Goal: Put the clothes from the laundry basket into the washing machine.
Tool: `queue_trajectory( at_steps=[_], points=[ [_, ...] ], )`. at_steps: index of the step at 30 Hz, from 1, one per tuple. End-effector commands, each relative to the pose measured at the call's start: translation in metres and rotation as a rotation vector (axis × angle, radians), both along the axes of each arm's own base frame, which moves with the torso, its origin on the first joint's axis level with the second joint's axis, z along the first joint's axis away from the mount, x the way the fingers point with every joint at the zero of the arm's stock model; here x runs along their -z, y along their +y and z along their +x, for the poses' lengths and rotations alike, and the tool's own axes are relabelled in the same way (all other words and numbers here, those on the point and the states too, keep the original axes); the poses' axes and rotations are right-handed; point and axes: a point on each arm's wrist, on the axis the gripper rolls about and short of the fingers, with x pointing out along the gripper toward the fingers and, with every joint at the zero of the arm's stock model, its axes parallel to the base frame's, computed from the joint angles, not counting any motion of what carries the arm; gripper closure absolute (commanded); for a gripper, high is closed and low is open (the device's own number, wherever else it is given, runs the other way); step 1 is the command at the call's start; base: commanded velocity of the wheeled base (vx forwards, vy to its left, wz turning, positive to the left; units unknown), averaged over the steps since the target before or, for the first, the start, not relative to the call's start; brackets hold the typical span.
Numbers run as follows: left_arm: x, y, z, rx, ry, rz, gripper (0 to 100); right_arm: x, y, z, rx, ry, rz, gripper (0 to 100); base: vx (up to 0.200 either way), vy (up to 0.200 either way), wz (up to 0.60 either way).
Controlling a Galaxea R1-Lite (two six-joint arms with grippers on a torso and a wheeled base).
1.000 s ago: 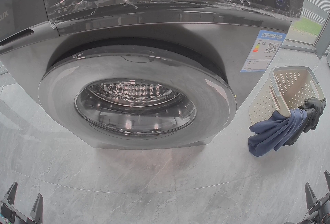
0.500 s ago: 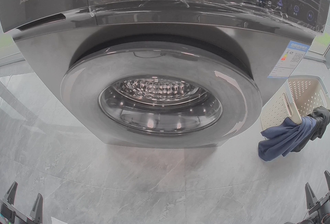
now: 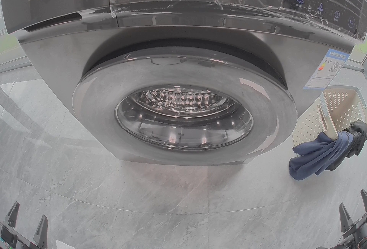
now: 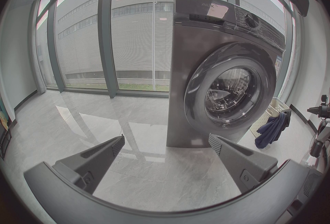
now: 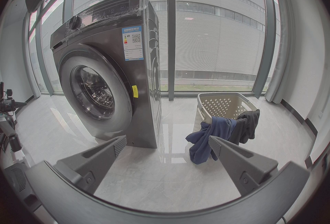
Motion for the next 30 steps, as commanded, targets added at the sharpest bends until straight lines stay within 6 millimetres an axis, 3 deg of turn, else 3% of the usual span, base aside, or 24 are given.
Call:
queue_trajectory(
  at_steps=[1, 22, 30],
  points=[
    [0.0047, 0.0000, 0.0004, 0.000, 0.006, 0.000, 0, 0.0047, 0.0000, 0.0005, -0.001, 0.008, 0.000, 0, 0.000, 0.000, 0.00],
    [0.0047, 0.0000, 0.0004, 0.000, 0.006, 0.003, 0, 0.0045, 0.0003, 0.0007, -0.006, 0.008, -0.031, 0, 0.000, 0.000, 0.00],
    [0.0047, 0.0000, 0.0004, 0.000, 0.006, 0.001, 0, 0.0046, 0.0002, 0.0007, 0.002, 0.009, -0.012, 0, 0.000, 0.200, 0.00]
  ],
)
